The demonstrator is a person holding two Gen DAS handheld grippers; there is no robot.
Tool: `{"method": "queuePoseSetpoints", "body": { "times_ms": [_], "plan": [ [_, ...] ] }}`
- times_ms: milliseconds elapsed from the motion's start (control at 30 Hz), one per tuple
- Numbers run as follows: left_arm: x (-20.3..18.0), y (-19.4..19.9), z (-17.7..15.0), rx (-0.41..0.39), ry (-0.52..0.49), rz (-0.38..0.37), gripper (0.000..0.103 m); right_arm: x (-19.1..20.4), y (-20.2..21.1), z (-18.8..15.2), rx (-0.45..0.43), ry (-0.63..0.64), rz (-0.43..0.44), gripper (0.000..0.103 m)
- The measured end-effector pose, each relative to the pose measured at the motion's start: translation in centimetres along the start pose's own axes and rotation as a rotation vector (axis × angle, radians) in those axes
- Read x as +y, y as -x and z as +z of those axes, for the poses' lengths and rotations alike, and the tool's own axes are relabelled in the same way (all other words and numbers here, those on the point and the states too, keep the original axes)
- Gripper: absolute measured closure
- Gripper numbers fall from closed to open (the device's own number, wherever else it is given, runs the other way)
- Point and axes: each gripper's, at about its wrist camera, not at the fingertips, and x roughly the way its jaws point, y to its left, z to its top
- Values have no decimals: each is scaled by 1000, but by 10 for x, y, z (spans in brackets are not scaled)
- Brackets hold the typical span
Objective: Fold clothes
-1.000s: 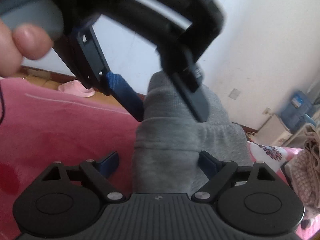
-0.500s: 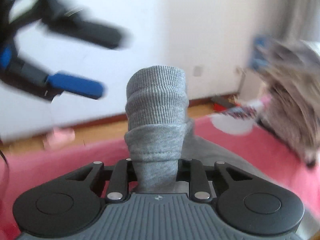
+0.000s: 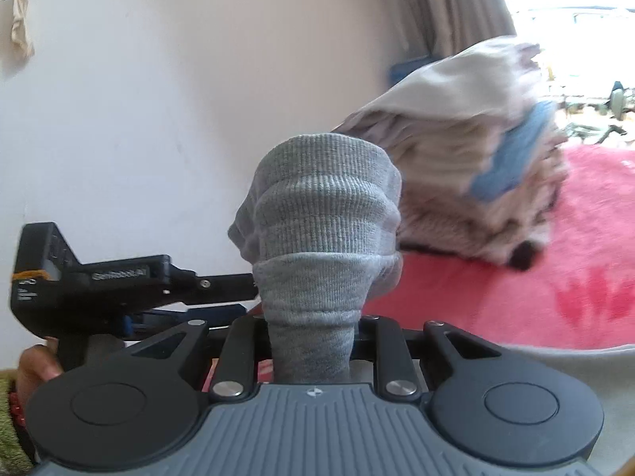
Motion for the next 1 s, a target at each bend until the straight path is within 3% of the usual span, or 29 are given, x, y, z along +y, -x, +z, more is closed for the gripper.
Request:
{"method": "queuePoseSetpoints", "body": {
  "times_ms": [200, 333, 400, 467, 500, 533, 600, 767, 833, 933, 1000],
  "plan": [
    [-47, -50, -9, 94, -109, -109, 42, -56, 50, -9, -60, -125, -114, 80],
    [-90, -81, -28, 193, -226, -182, 41, -102, 83, -35, -98, -295, -192, 79],
    [-109, -95, -44, 255, -286, -199, 41, -123, 100, -57, -74, -407, -242, 74],
    [-123, -108, -61, 308, -346, -206, 41, -148, 103, -79, 20, -535, -270, 69],
    [-129, -113, -69, 328, -374, -208, 41, -162, 107, -90, 61, -628, -270, 68],
    [-134, -118, -76, 347, -400, -209, 41, -173, 111, -99, 88, -714, -246, 61],
    [-140, -123, -86, 373, -432, -211, 41, -185, 125, -107, 134, -796, -195, 52],
    [-152, -130, -94, 407, -495, -214, 40, -191, 164, -78, 250, -554, -108, 48],
    [-156, -133, -96, 424, -514, -214, 40, -190, 183, -60, 215, -461, -92, 48],
    [-158, -133, -102, 456, -548, -208, 40, -194, 189, -40, 96, -410, -126, 48],
    [-159, -137, -108, 479, -573, -200, 40, -200, 170, -34, 100, -367, -145, 48]
  ]
}}
